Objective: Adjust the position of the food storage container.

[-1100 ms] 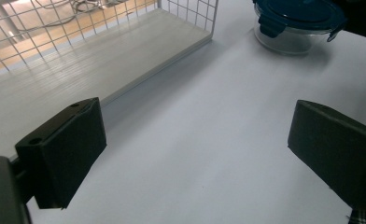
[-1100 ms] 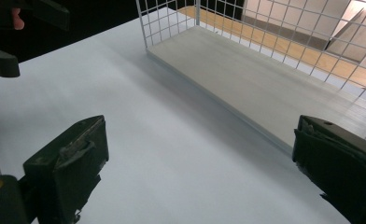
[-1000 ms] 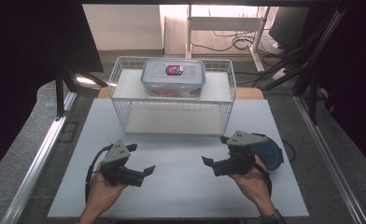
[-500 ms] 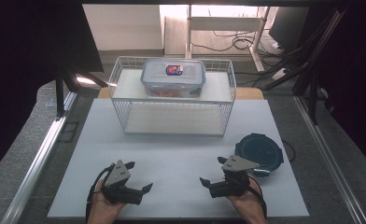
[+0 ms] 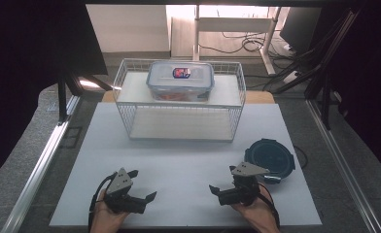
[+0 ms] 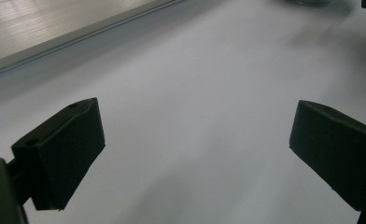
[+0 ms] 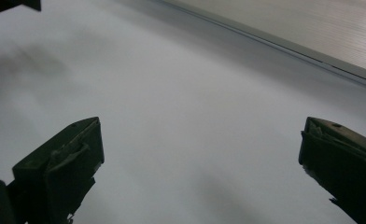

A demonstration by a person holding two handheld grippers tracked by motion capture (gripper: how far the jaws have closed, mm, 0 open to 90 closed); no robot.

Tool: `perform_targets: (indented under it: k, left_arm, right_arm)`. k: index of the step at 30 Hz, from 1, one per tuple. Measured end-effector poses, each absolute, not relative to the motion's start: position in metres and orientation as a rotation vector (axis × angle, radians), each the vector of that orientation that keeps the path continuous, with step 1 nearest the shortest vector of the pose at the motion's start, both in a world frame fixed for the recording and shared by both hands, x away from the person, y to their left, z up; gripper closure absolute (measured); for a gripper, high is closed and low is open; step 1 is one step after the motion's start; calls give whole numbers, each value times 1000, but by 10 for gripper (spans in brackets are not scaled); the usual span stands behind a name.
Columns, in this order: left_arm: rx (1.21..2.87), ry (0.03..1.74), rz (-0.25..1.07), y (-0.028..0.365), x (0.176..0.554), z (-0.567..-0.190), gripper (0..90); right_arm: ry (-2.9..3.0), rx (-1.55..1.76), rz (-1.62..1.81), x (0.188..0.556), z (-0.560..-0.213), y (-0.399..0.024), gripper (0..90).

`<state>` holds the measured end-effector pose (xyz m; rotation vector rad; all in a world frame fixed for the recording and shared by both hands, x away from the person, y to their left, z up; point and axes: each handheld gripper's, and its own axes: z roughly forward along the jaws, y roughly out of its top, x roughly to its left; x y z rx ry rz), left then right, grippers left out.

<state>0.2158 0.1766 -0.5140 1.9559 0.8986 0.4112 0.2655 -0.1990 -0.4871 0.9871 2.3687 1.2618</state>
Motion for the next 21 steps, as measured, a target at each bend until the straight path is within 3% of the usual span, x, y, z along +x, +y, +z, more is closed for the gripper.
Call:
perform_targets:
  k: [3, 5, 9, 10, 11, 16, 21]
  left_arm:
    - [1948, 915, 395, 179, 218, -516, 30]
    - [1947, 919, 388, 180, 219, -517, 32]
    - [1946, 923, 381, 180, 219, -517, 33]
    - [1946, 923, 381, 180, 219, -517, 33]
    - [1946, 923, 380, 180, 220, -518, 34]
    - [1948, 928, 373, 181, 220, -519, 36]
    - [1949, 929, 360, 181, 222, -520, 37]
  right_arm:
    - [2363, 984, 1251, 266, -485, -202, 7]
    - [2338, 984, 1236, 267, -480, -205, 65]
    - [2294, 989, 1217, 268, -471, -217, 277]
    - [2294, 989, 1217, 268, -471, -217, 277]
    - [2278, 1009, 1219, 271, -467, -226, 374]
    - [2220, 1039, 1179, 278, -457, -250, 605]
    - [2130, 1139, 1122, 290, -451, -289, 779]
